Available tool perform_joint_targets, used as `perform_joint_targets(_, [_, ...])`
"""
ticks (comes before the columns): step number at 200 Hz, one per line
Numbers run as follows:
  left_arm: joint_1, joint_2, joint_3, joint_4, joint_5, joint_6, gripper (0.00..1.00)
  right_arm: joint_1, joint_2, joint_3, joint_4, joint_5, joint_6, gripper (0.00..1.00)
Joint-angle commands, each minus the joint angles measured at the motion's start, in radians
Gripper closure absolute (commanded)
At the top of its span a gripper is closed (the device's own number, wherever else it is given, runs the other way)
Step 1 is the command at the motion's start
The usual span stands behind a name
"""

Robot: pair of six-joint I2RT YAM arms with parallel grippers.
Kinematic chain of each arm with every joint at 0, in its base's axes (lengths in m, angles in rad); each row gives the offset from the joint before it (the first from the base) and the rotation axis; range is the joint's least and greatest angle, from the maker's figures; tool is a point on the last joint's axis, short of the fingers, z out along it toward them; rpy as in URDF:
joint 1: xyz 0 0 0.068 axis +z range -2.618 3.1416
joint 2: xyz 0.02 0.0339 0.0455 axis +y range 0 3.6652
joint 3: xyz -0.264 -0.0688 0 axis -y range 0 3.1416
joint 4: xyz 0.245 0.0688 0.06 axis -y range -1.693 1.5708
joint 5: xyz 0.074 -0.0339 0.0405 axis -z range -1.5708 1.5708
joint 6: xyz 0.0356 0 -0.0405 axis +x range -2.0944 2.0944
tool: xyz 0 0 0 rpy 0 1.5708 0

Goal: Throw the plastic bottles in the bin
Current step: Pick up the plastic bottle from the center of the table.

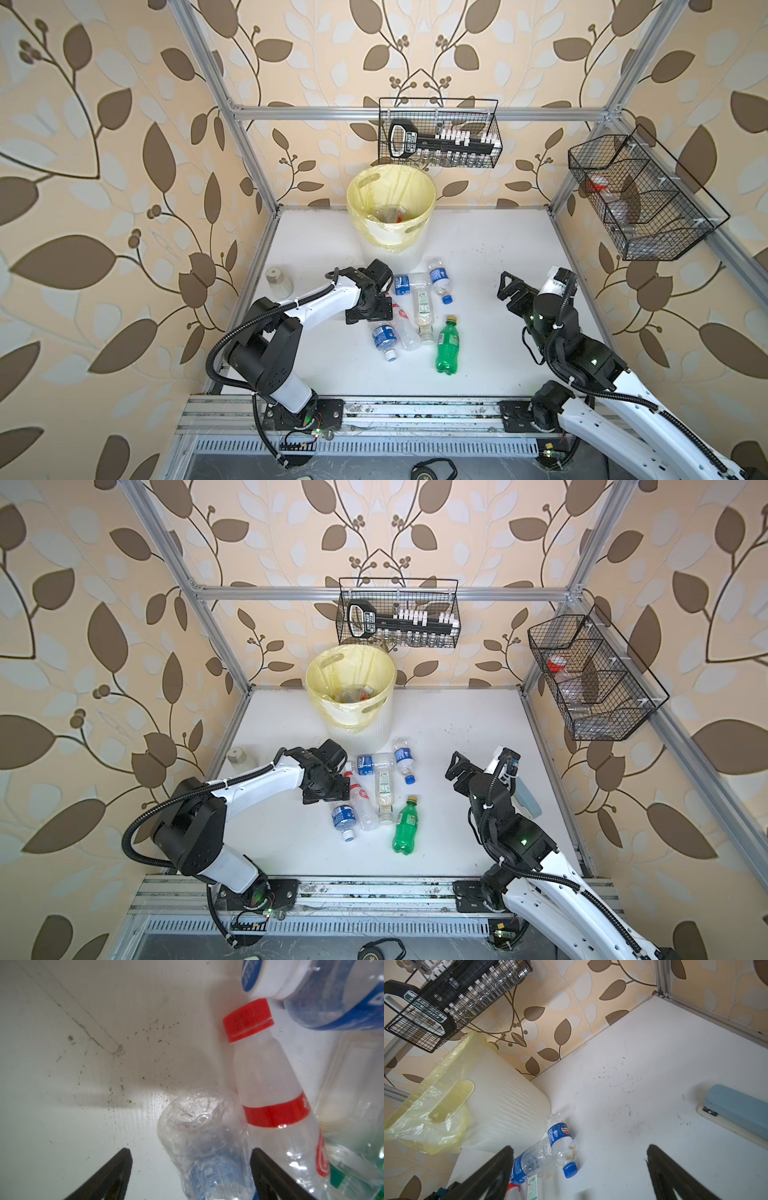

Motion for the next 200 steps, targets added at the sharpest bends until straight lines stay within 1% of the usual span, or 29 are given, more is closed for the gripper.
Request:
perform_joint_targets(1, [-0.008, -0.012, -0.014, 0.003, -0.047, 0.0, 0.13, -0.003, -0.008, -0.019, -0.013, 0.023, 0.012, 0.0])
perform_joint_targets(20, [-0.008, -0.025, -0.023, 0.008, -0.077, -0.009, 0.16, -0.004, -0.011, -0.012, -0.024, 0.034, 0.01, 0.0])
perform_joint_targets(75, [-0.007, -0.024, -0.037, 0.021, -0.073, -0.014, 0.17, -0.003, -0.04, -0.017, -0.048, 0.062, 0.019, 0.0])
perform_joint_targets(93, [-0.008, -0.025, -0.028, 0.014, -0.096, 0.002, 0.17, -0.005, -0.041, -0.015, -0.051, 0.065, 0.02, 0.0])
perform_joint_targets(112, [-0.007, -0.028, -0.008, -0.007, -0.123, 0.034, 0.13, -0.005, -0.042, -0.012, -0.056, 0.065, 0.019, 0.0])
perform_joint_targets(125, [-0.004, -0.035, 0.012, -0.033, -0.145, 0.045, 0.08, -0.005, -0.045, -0.01, -0.056, 0.064, 0.023, 0.0])
perform_joint_targets(132, [-0.003, -0.039, 0.023, -0.051, -0.152, 0.046, 0.05, -0.004, -0.046, -0.01, -0.055, 0.062, 0.026, 0.0])
perform_joint_targets(135, [-0.003, -0.042, 0.027, -0.057, -0.153, 0.048, 0.02, -0.006, -0.046, -0.011, -0.055, 0.061, 0.025, 0.0])
perform_joint_targets(143, [-0.001, -0.052, 0.034, -0.071, -0.157, 0.049, 0.01, -0.005, -0.046, -0.01, -0.054, 0.058, 0.028, 0.0])
perform_joint_targets(169, [-0.002, -0.057, 0.073, -0.138, -0.079, 0.041, 0.01, -0.005, -0.046, -0.003, -0.056, 0.047, 0.041, 0.0])
perform_joint_targets(186, [-0.001, -0.052, 0.089, -0.177, -0.023, -0.008, 0.01, -0.005, -0.045, 0.003, -0.069, 0.046, 0.047, 0.0])
perform_joint_targets(200, [-0.003, -0.052, 0.086, -0.193, -0.001, -0.05, 0.01, -0.004, -0.048, 0.003, -0.085, 0.049, 0.055, 0.0])
